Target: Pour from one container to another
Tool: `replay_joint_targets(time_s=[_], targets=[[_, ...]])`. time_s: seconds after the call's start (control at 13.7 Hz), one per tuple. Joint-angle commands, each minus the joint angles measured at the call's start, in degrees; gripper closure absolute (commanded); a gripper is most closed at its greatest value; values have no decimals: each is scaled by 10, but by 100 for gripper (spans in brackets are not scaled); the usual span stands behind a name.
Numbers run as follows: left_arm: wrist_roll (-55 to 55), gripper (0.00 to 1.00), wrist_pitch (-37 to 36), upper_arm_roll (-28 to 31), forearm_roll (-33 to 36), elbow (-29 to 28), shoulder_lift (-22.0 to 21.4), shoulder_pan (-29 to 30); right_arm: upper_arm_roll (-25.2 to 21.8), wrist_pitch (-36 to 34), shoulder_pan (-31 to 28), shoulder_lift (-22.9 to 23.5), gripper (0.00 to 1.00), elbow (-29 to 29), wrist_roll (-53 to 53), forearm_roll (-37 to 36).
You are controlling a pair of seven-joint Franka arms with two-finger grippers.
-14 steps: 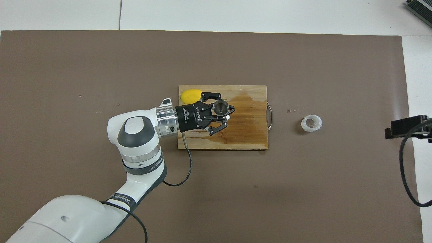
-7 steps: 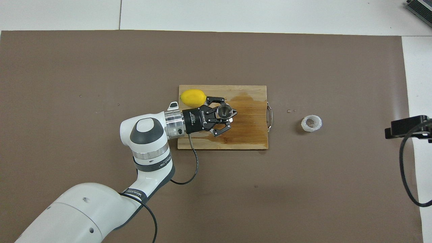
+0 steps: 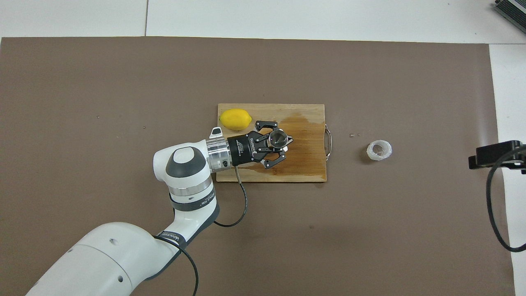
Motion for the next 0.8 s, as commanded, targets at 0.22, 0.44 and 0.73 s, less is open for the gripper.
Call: replay_joint_targets(time_s=[0.22,0.44,0.73], targets=[[19,100,6,-7,-20,15,20,-2,2,-1,-3,-8,0,-7,4,-3],[23,0,10,-7,-12,22,18,-2,2,-1,-3,-8,0,-7,4,-3],[18,0,14,-5,25,24,1,5,2,-2,-3,-8,0,-7,4,-3]])
